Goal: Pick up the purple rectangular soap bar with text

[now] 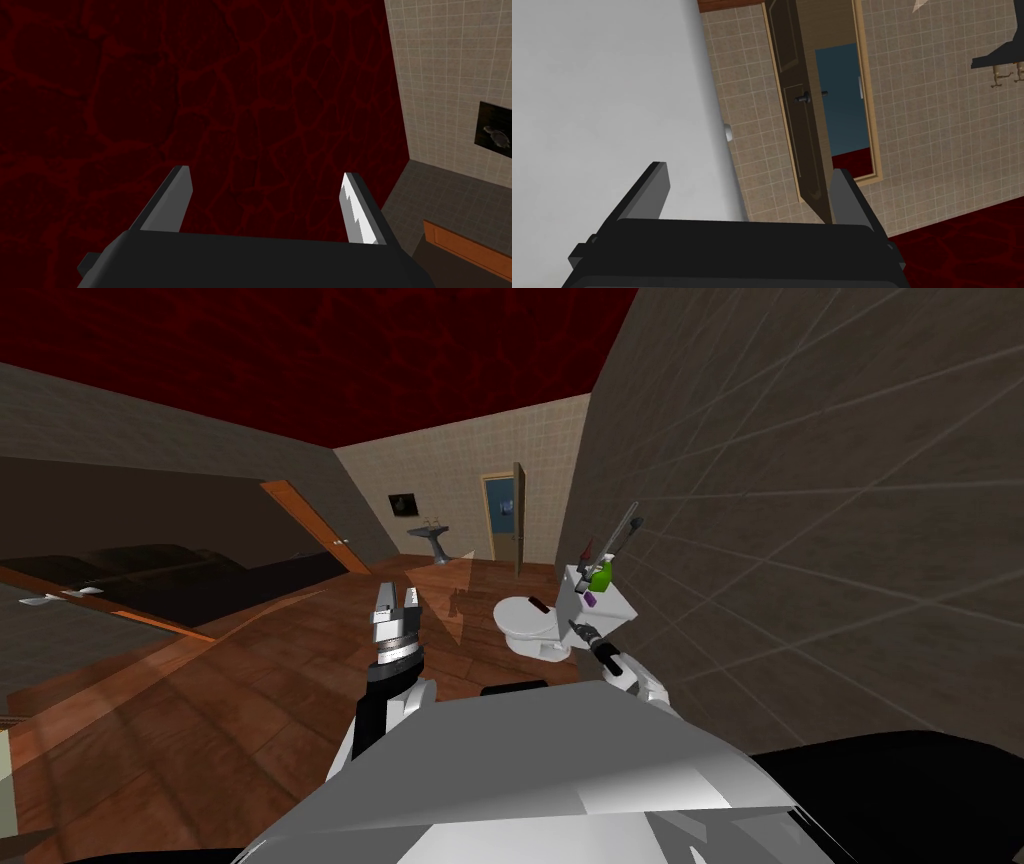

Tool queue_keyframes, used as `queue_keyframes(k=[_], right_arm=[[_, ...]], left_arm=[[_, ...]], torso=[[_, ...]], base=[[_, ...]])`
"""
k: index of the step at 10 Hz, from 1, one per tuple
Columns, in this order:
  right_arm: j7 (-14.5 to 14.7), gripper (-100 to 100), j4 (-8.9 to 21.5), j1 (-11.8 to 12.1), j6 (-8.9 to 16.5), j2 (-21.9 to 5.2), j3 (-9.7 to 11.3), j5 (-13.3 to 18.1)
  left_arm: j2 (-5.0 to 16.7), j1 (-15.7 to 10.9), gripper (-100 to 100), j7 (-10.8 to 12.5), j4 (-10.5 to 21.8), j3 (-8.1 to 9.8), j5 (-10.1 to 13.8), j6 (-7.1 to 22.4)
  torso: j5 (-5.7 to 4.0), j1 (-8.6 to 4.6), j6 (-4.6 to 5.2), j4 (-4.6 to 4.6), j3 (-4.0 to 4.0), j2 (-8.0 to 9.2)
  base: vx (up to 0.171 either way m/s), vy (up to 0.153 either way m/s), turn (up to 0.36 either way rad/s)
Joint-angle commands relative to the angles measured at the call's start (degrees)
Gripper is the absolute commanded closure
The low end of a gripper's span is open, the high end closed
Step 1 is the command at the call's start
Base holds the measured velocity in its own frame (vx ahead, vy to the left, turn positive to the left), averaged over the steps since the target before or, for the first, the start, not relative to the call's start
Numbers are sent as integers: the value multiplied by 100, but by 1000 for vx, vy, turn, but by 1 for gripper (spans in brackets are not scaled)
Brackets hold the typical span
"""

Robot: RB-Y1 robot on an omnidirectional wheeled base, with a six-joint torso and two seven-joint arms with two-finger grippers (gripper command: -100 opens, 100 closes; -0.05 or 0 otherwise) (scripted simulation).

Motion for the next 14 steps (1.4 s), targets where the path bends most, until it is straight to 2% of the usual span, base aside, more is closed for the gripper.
queue_keyframes(k=[1, 2, 3, 5, 6, 7, 8, 9, 11, 13, 14], right_arm=[[-286, -100, 286, -286, 180, -116, 286, 172], [-337, -100, 464, -446, 180, -116, 390, 172], [-337, -100, 584, -588, 180, -116, 390, 172], [-337, -100, 596, -941, 180, -116, 390, 172], [-337, -100, 596, -1042, 180, -116, 390, 172], [-337, -100, 596, -1042, 180, -116, 390, 172], [-664, -100, 810, -1209, 433, -286, 738, 440], [-740, -100, 968, -1378, 433, -286, 888, 526], [-740, -100, 1295, -1687, 433, -286, 902, 526], [-740, -100, 1366, -2071, 433, -286, 902, 526], [-740, -100, 1366, -2142, 433, -286, 902, 526]], left_arm=[[0, 0, 0, 0, 0, 0, 0, 0], [0, -1, 0, 0, 1, 0, 0, 0], [0, -1, 0, 0, 1, -1, 0, 0], [0, 0, 0, 0, 0, -1, 0, 0], [0, 0, 0, 0, 0, -1, 0, 0], [0, 0, 0, 0, 0, -1, 0, 0], [0, 0, 0, 0, 0, 0, 0, 0], [0, 0, 0, 0, 0, 0, 0, 0], [0, -1, 0, 0, 1, -1, 0, 0], [0, 0, 0, 0, 0, -1, 0, 0], [0, 0, 0, 0, 0, -1, 0, 0]], torso=[[0, 0, 0, 0, 0, 0], [-2, -4, -4, 7, 16, 24], [0, 2, -6, 6, 9, 10], [2, 11, -6, -3, -15, -33], [3, 11, -6, -4, -19, -38], [16, 4, -19, 15, -17, -53], [29, 5, -30, 31, -13, -63], [28, -5, -28, 37, 1, -35], [29, 3, -33, 40, 4, -34], [31, 10, -34, 32, -16, -70], [38, 8, -40, 42, -17, -82]], base=[[-179, -28, -121], [-98, -12, 9], [-17, 7, 16], [18, 7, 1], [-4, 10, -22], [-12, 8, -9], [-120, -30, -163], [-153, -33, -107], [-58, 1, 1], [8, 3, -3], [-16, 10, -40]])
